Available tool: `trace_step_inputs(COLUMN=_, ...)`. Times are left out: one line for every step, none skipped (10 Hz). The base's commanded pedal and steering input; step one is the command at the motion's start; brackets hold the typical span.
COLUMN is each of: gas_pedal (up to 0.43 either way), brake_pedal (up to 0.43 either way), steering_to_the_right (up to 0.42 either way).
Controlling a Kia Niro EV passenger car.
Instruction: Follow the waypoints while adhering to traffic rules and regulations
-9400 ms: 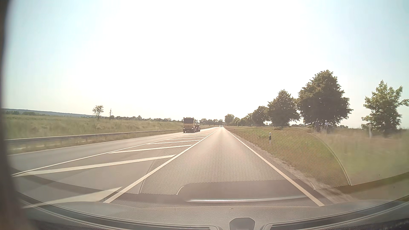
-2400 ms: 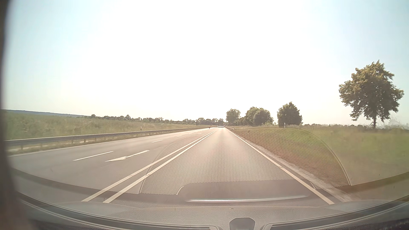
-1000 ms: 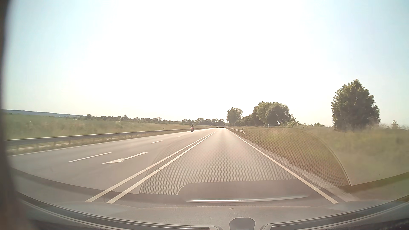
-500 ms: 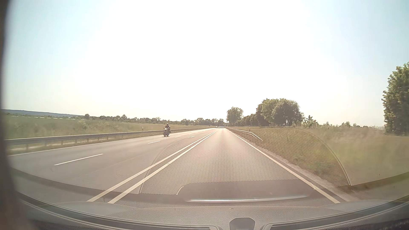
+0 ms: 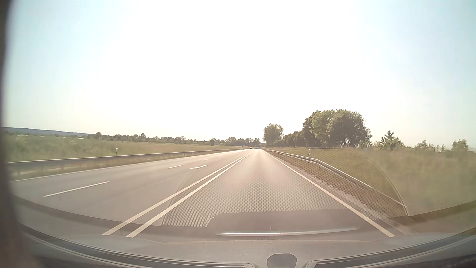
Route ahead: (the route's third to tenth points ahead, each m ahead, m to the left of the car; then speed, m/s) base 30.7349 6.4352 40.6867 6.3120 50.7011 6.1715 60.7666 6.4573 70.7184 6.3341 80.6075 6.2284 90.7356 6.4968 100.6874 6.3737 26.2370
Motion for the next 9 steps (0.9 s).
trace_step_inputs(gas_pedal=0.461, brake_pedal=0.006, steering_to_the_right=0.004)
trace_step_inputs(gas_pedal=0.461, brake_pedal=0.006, steering_to_the_right=0.004)
trace_step_inputs(gas_pedal=0.461, brake_pedal=0.006, steering_to_the_right=0.004)
trace_step_inputs(gas_pedal=0.461, brake_pedal=0.006, steering_to_the_right=0.004)
trace_step_inputs(gas_pedal=0.461, brake_pedal=0.006, steering_to_the_right=0.004)
trace_step_inputs(gas_pedal=0.461, brake_pedal=0.006, steering_to_the_right=0.004)
trace_step_inputs(gas_pedal=0.461, brake_pedal=0.006, steering_to_the_right=0.004)
trace_step_inputs(gas_pedal=0.461, brake_pedal=0.006, steering_to_the_right=0.004)
trace_step_inputs(gas_pedal=0.461, brake_pedal=0.006, steering_to_the_right=0.004)
